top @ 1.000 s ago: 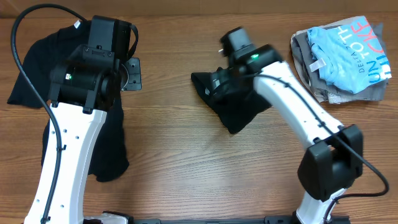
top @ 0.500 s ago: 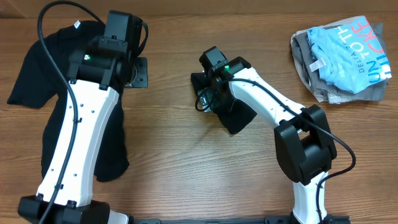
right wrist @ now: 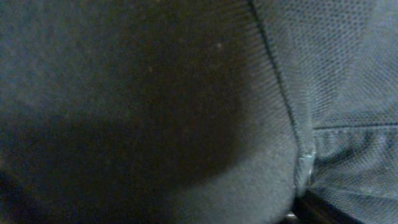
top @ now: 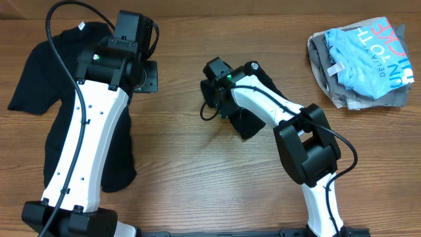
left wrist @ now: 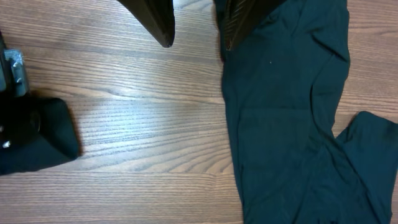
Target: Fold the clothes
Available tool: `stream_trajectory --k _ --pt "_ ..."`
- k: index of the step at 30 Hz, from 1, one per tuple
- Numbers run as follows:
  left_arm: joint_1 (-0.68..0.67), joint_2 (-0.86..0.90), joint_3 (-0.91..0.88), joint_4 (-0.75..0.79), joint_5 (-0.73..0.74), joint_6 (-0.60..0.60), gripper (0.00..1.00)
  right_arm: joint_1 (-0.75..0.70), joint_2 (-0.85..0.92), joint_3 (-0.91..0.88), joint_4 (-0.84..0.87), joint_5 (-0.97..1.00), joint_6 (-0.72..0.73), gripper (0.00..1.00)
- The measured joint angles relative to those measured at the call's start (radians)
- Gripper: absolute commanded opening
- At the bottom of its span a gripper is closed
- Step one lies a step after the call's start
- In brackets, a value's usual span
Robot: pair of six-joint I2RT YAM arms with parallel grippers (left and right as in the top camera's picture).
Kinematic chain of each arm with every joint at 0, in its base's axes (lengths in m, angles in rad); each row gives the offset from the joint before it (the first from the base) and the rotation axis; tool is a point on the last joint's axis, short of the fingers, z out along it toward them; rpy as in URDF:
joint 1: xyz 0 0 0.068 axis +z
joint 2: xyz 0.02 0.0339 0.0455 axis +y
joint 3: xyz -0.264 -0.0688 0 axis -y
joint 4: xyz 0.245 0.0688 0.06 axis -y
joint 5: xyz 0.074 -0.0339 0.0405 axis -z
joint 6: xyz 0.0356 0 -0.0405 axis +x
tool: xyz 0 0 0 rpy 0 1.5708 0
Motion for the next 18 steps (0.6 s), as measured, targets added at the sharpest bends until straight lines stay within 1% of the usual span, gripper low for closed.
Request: stream_trajectory --k 1,2,3,7,10,13,17,18 --pt "0.000 0.000 0.000 0.000 0.000 0.000 0.30 -0.001 0.008 0.005 -0.002 0.030 0.000 0.22" --pt "0.000 0.000 0.000 0.000 0.000 0.000 0.30 -0.001 0.013 0.005 -0.005 0.055 -0.002 0.06" --pt "0.000 0.000 0.000 0.000 0.000 0.000 0.29 0.002 0.012 0.005 -0.007 0.076 -0.003 0.04" --pt "0.000 0.000 0.000 0.000 0.000 0.000 0.29 0.005 0.013 0.007 0.000 0.097 0.003 0.04" --pt "0.000 0.000 0.000 0.000 0.000 0.000 0.29 0.005 0.025 0.032 -0.032 0.097 0.018 0.04" --pt "0.000 0.000 0.000 0.000 0.000 0.000 0.28 0.000 0.056 0.108 -0.137 0.088 0.042 0.04" --pt "0.000 0.000 0.000 0.001 0.003 0.000 0.29 -0.028 0.091 0.243 -0.334 0.047 0.076 0.04" --pt "0.000 0.000 0.000 0.000 0.003 0.000 0.29 -0.048 0.091 0.319 -0.401 0.030 0.082 0.04"
